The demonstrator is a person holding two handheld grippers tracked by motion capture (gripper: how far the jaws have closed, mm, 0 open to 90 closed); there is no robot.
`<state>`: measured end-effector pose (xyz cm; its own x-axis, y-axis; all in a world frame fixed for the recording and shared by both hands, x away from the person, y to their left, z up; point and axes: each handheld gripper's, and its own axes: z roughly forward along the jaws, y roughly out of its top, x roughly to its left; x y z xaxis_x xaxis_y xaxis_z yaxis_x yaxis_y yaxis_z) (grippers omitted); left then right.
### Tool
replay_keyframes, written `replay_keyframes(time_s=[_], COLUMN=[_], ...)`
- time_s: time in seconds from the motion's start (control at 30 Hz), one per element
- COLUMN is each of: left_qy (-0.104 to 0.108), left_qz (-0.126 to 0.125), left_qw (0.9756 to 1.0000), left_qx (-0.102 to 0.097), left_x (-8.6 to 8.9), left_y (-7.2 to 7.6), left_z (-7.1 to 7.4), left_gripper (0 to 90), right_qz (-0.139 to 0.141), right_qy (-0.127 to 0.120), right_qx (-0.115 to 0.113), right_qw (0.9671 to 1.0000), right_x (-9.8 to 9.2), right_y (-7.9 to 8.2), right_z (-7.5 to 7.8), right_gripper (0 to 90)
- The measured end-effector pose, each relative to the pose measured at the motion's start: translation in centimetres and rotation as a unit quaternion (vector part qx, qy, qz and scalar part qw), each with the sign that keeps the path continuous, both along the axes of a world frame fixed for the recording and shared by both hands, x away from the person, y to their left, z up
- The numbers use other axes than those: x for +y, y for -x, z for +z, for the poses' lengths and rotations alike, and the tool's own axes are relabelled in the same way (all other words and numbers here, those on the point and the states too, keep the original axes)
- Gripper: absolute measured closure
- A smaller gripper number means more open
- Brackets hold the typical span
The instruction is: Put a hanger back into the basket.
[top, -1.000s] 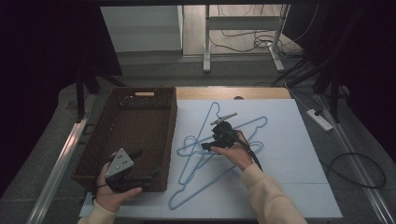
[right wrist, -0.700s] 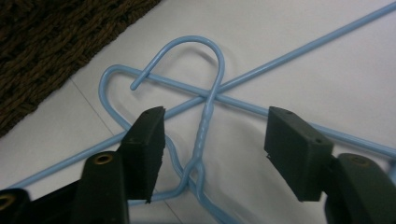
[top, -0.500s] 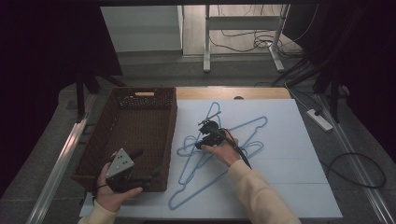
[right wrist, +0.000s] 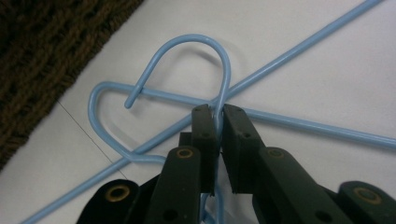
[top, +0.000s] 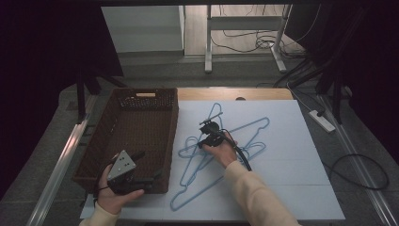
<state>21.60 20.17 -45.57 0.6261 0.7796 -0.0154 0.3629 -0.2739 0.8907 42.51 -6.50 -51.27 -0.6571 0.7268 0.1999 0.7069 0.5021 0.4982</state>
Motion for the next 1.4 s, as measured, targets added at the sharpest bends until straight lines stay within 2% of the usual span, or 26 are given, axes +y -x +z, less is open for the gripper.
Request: replay_keyframes(time_s=[0.23,0.3,0.4,0.5,0.53,0.73,0.87,0.93,1.13,1.23,1.27,1.4], left_qy=[0.001,0.0,-0.001,0.003,0.003,0.009,0.009,0.0,-0.023,-0.037,-0.037,-0.053], left_qz=[-0.001,-0.002,-0.005,-0.008,-0.009,-0.027,-0.046,-0.051,-0.059,-0.067,-0.067,-0.073], left_qw=[1.0,1.0,1.0,1.0,0.9999,0.9992,0.9975,0.9961,0.9934,0.9908,0.9908,0.9886], left_qx=[-0.004,-0.006,-0.006,-0.001,0.0,0.029,0.054,0.072,0.096,0.112,0.112,0.12], left_x=[-0.2,-0.3,-0.6,-1.1,-1.2,-3.0,-4.9,-6.0,-8.7,-10.3,-10.3,-12.1], left_y=[0.2,0.3,0.5,0.6,0.6,0.3,-0.2,-0.7,-1.9,-2.5,-2.5,-3.1], left_z=[0.3,0.5,0.9,1.4,1.5,2.6,3.1,3.1,2.8,2.6,2.6,2.1], left_gripper=[13.1,13.1,13.4,14.8,14.8,18.3,19.9,20.1,24.4,26.5,26.6,27.1], right_qz=[-0.003,-0.004,-0.003,-0.005,-0.005,-0.01,-0.013,-0.012,-0.012,-0.011,-0.011,-0.008], right_qy=[-0.033,-0.047,-0.057,-0.085,-0.085,-0.115,-0.131,-0.136,-0.151,-0.16,-0.16,-0.168], right_qx=[-0.032,-0.047,-0.06,-0.075,-0.075,-0.1,-0.109,-0.114,-0.127,-0.13,-0.13,-0.134], right_qw=[0.9989,0.9978,0.9965,0.9935,0.9935,0.9882,0.9853,0.9841,0.9802,0.9785,0.9785,0.9765], right_x=[-0.8,-1.3,-1.9,-3.3,-3.3,-5.3,-6.3,-6.6,-7.6,-8.0,-8.0,-8.4], right_y=[0.6,1.0,1.5,2.4,2.4,3.6,4.2,4.5,5.2,5.5,5.5,6.1], right_z=[1.7,2.6,3.5,4.7,4.7,6.4,7.2,7.5,8.2,8.6,8.6,9.0], right_gripper=[85.8,85.9,86.0,86.0,86.0,86.1,86.2,86.2,86.3,86.3,86.3,86.3])
